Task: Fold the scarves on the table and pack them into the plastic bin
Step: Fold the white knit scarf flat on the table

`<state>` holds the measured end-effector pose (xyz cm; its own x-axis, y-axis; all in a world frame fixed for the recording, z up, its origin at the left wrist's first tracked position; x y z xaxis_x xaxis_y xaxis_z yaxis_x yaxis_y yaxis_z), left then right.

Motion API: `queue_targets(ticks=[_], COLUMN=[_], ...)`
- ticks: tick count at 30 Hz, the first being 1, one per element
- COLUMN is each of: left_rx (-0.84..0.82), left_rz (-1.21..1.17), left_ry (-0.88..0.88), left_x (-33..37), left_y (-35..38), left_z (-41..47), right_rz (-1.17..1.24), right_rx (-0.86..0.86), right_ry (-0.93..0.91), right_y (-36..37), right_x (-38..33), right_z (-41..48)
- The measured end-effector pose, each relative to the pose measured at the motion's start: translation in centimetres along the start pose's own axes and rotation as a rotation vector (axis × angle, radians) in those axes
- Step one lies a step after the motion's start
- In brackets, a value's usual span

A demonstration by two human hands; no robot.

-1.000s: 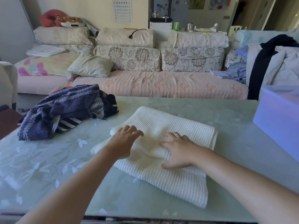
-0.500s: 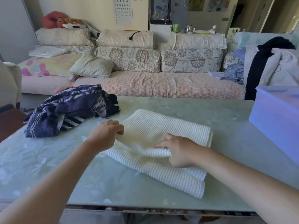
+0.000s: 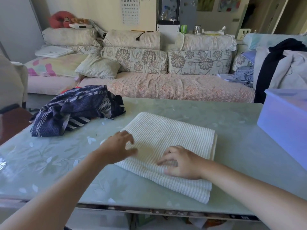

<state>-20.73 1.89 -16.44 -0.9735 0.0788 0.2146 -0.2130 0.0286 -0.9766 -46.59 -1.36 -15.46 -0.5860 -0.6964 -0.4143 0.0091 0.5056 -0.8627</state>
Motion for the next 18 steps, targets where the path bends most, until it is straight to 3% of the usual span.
queue_targets(ticks=[3,4,10,12,14,16,18], left_rx=[-0.343,-0.355,-0.037,0.056,0.106,0.1,-0.033], left_rz=[0.117,0.193,0.121,0.139,0.264,0.332,0.4], left_ry=[0.138,0.157,0.348,0.337,0.245,0.109,-0.066], left_x=[2.0,2.2,1.4,0.0,-1.7,-3.1,-3.5], left_y=[3.5,4.3,4.1,4.0,3.3,2.4,1.9], left_z=[-0.9,-1.0,0.2,0.9,1.4,1.5,1.4], right_rz=[-0.284,-0.347,-0.395,-0.39,-0.283,0.024,0.292], right_rx=[-0.163,-0.191,-0.086,-0.111,-0.163,-0.185,-0.077], right_ry=[0.047,0.054,0.086,0.082,0.031,-0.043,-0.052], right_y=[2.5,3.1,2.8,3.0,2.5,1.4,-0.1], right_x=[0.0,0.1,1.1,1.0,0.4,-0.3,-0.2], right_z=[0.1,0.1,1.2,1.6,1.8,2.0,2.1])
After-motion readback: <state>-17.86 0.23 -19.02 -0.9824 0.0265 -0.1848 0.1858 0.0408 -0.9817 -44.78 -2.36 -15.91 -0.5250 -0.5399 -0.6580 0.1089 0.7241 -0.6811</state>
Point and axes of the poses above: each hand's wrist, its own z-axis towards the middle knuckle, its own y-axis out of the palm, x = y × z, the point moved 3 cm from there along z, towards the middle knuckle, and after that the axes turned 6 degrees about -x, right-handed, at the moved point
